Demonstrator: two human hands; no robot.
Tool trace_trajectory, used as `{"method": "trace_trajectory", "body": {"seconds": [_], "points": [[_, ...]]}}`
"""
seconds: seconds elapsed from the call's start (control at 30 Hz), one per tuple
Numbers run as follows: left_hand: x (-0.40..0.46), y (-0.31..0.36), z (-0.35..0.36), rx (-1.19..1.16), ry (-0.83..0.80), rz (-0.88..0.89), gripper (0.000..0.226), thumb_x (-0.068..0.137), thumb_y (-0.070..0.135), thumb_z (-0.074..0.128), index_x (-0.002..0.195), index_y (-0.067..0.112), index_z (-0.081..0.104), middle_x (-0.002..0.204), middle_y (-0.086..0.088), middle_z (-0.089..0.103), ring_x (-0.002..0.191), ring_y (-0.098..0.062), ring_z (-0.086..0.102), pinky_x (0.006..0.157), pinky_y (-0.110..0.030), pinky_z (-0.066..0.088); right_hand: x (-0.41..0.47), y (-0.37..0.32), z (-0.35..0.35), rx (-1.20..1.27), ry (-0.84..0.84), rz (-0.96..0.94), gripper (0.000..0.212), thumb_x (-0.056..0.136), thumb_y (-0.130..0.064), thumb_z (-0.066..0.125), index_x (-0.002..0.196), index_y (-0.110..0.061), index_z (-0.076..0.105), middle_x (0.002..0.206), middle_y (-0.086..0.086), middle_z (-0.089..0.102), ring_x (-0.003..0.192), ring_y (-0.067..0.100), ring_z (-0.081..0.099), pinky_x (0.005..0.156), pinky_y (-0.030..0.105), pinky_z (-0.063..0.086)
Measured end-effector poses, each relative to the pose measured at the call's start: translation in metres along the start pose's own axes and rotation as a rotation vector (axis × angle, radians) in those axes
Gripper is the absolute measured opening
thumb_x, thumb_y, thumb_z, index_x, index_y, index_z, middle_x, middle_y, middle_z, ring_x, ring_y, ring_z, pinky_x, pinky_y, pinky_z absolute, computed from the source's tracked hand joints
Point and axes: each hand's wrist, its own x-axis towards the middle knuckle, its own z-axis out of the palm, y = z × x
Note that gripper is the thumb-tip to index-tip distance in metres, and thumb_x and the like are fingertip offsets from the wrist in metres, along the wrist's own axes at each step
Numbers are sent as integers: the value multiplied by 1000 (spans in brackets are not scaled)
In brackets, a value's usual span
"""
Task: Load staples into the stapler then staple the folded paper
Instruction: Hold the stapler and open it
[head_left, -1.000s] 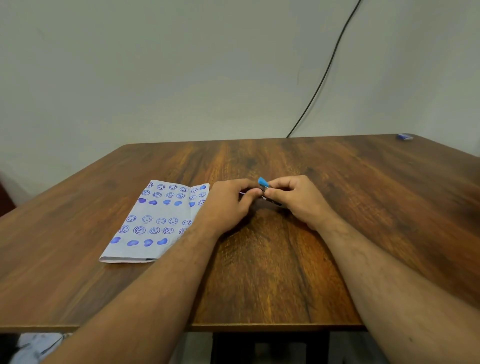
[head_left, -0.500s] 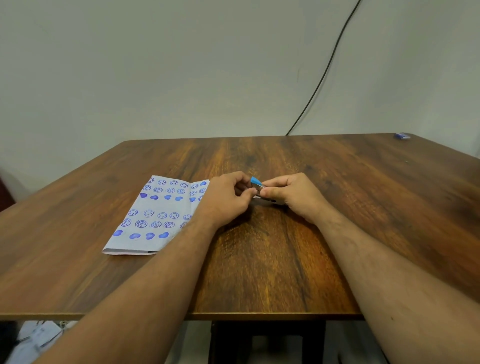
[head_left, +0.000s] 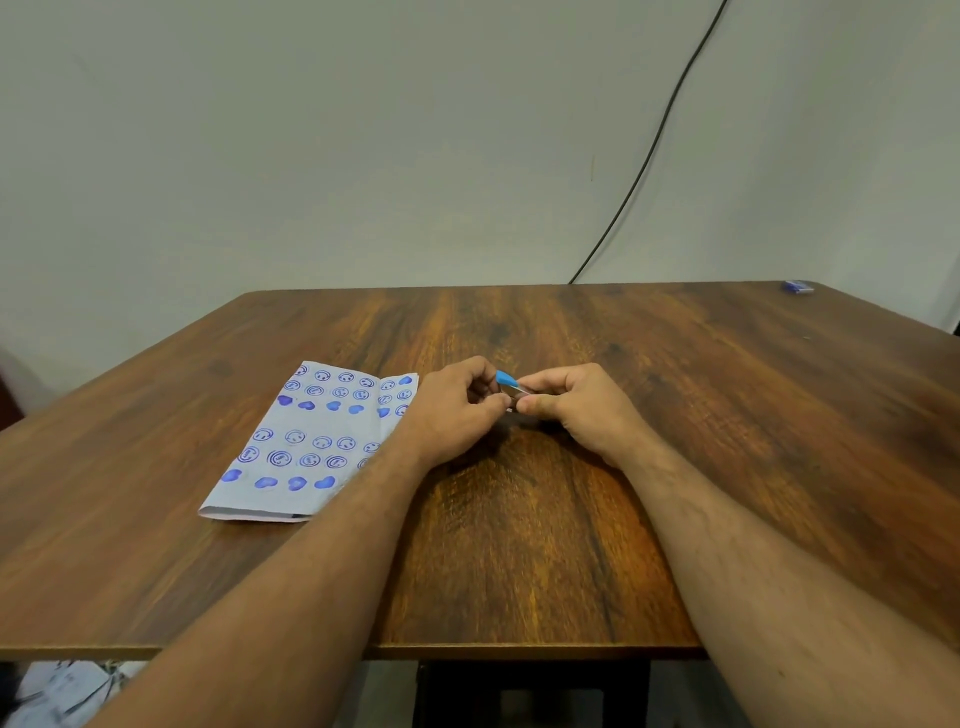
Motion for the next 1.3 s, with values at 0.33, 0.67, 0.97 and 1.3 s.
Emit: {"method": "trace_trajectory", "body": {"seconds": [0.33,0.67,0.97,1.3], "points": [[3,-4,0,-56,-43,-31,8,91,21,58,83,22,55,79,3,65,74,-17,62,66,-31,50,3,3,2,-25,9,-13,25,86,-20,76,111,-21,77,100,-11,76,91,-1,68,77,15,45],[0,1,0,-20,-35,-50,12,91,22,56,81,16,51,77,-1,64,73,-16,57,66,-31,46,1,2,3,-104,-4,-64,23,89,-23,74,112,-27,76,101,-16,76,94,-2,68,87,21,50],[1,1,1,-31,-21,-25,17,92,18,56,76,19,61,74,8,63,69,-7,56,64,-25,42,-4,-3,2,-87,65,-112,23,90,-20,73,110,-31,72,89,-33,66,86,-22,61,77,-1,40],[3,-1,1,-66,-77,-120,21,82,11,68,95,26,76,89,8,74,75,-6,65,69,-20,47,3,5,2,129,332,-10,35,96,-25,64,130,-21,60,91,-3,78,92,7,72,95,37,54]]}}
